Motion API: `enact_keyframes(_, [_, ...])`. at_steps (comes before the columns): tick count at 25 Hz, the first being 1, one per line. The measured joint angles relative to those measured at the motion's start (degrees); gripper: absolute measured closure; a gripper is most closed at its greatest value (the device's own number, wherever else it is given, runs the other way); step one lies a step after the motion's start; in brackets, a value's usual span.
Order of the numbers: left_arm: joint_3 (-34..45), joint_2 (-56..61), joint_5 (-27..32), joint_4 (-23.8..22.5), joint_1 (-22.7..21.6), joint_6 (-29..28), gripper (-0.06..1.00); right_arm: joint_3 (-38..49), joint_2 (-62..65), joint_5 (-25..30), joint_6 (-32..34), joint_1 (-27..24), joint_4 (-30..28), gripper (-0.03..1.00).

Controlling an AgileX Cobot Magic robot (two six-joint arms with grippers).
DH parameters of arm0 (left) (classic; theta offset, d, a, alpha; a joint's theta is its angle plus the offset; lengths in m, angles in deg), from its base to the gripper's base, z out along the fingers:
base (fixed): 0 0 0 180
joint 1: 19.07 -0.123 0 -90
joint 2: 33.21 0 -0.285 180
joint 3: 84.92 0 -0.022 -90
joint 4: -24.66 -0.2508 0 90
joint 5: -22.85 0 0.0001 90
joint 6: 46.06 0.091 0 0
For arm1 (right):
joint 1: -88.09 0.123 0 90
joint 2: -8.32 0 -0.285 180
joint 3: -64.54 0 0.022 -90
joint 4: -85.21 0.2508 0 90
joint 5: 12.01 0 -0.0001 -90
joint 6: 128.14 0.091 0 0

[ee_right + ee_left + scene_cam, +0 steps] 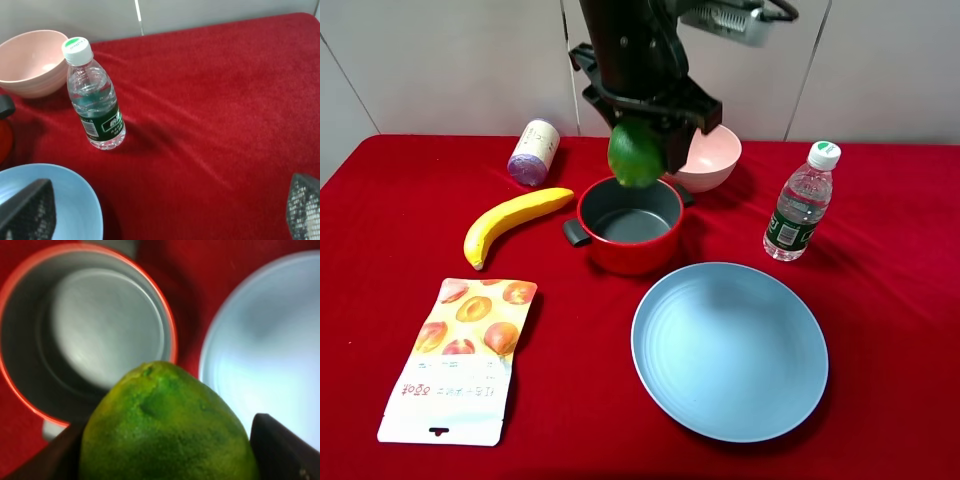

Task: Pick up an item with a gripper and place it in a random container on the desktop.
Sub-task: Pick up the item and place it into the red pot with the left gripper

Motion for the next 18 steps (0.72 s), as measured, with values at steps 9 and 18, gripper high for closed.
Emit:
enact_keyframes(9, [-7.46,-5.33,0.08,-1.96,-3.94,0.18,0.31,0.0,0.0,0.0,0.0,0.0,0.0,0.28])
enact_keyframes(18, [-7.46,-11.61,-0.04,-2.15,-5.04,0.18,0.31,0.0,0.0,0.0,0.0,0.0,0.0,0.28])
